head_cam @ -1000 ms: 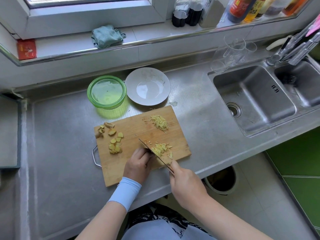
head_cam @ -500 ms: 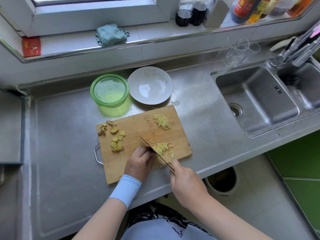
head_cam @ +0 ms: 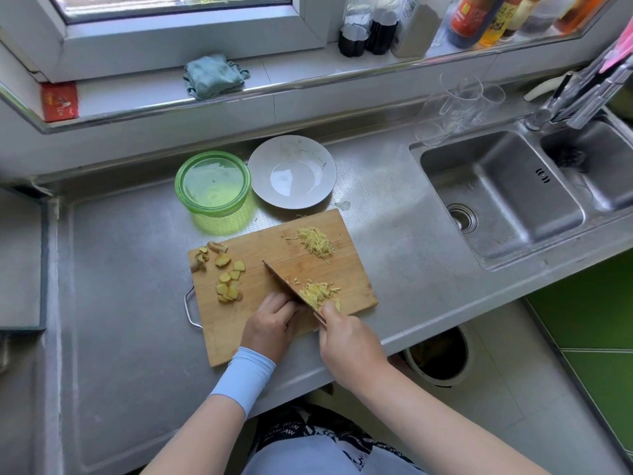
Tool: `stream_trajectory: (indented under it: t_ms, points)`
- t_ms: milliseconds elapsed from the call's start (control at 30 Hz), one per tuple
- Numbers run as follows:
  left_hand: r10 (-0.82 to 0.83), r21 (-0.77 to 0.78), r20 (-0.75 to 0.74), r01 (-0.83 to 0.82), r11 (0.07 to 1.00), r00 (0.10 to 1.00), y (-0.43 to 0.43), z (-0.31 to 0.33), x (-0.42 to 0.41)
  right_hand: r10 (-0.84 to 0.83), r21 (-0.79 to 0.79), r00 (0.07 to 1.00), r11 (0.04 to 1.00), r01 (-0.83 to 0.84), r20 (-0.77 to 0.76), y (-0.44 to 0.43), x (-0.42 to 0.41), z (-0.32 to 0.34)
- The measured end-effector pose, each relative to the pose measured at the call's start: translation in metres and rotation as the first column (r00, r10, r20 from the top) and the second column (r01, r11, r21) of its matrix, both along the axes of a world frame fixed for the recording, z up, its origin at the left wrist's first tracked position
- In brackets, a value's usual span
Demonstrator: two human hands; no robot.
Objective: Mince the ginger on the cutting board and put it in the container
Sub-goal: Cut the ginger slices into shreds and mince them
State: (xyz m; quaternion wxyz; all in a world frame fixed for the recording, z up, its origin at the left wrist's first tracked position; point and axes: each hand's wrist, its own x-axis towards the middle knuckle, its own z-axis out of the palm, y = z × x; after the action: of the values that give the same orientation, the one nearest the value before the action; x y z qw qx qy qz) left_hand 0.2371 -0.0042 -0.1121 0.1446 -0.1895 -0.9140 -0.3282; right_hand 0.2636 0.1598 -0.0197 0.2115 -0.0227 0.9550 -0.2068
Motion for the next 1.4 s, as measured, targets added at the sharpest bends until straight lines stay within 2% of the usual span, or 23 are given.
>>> stream_trajectory:
  t_ms: [267,500,733,1000,1167,1400]
  points:
    - [-0.006,-0.012,0.000,0.006,1.000,1.000,0.000,-0.004,-0.002,0.014,0.053,0.999,0.998,-0.016,0.036,0.015,0.027,0.007]
    - [0.001,-0.008,-0.037,-0.001,1.000,0.999,0.001,0.002,-0.002,0.021,0.040,1.000,0.999,-0.021,0.018,-0.008,-0.007,0.002]
    - [-0.008,0.006,-0.030,0.009,1.000,1.000,0.000,-0.001,-0.003,-0.002,-0.006,1.000,1.000,0.002,0.021,0.014,0.025,0.007]
    - [0.002,-0.009,-0.018,-0.002,1.000,1.000,0.001,0.000,-0.003,-0.014,-0.019,1.000,1.000,0.014,0.023,-0.004,-0.002,0.001]
    - [0.013,0.023,-0.048,-0.011,1.000,0.999,0.001,0.001,-0.003,0.015,-0.009,1.000,1.000,-0.015,-0.014,0.009,0.013,0.005]
    - [0.018,-0.007,-0.028,-0.019,1.000,0.999,0.001,-0.006,-0.003,-0.021,0.015,0.999,1.000,0.021,0.048,0.003,0.011,0.003]
